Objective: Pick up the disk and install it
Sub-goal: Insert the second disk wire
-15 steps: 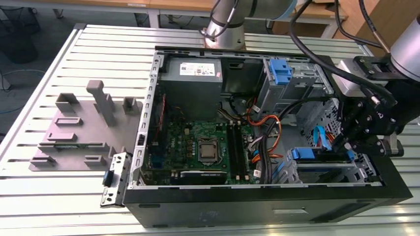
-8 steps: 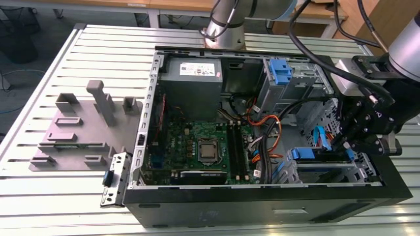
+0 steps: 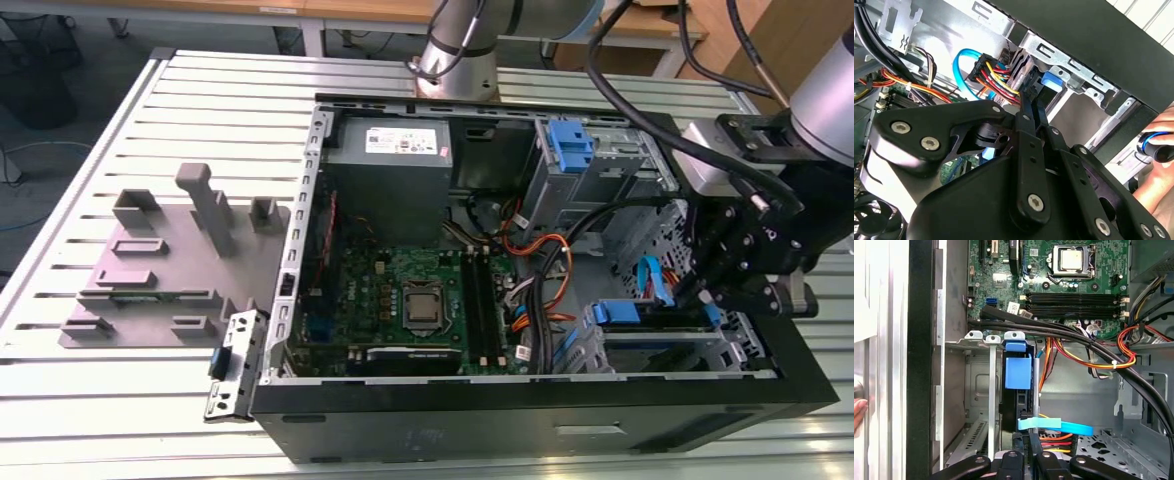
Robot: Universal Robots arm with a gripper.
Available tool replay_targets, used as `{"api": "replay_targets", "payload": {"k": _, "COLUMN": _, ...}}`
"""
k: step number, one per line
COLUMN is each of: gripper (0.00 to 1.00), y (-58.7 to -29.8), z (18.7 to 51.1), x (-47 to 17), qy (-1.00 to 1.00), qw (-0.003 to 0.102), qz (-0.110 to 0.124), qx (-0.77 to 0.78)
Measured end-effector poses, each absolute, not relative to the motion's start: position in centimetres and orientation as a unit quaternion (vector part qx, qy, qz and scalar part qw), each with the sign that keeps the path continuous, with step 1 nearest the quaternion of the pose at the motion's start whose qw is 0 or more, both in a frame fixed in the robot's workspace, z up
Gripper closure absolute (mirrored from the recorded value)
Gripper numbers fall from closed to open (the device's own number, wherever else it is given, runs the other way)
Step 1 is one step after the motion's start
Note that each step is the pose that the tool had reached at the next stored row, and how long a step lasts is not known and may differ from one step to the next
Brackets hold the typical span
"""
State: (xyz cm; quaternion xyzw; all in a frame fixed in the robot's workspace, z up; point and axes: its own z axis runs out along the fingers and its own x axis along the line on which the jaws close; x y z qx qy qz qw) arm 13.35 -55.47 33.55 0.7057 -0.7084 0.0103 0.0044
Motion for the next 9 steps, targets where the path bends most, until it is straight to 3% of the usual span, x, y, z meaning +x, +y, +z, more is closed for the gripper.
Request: {"api": "replay_targets", "payload": {"k": 9, "gripper": 0.84, "y": -55.48, "z": 33.45, "x": 13.31, "qy": -0.708, "qw": 0.005, "qz": 0.011, "qx": 0.706}}
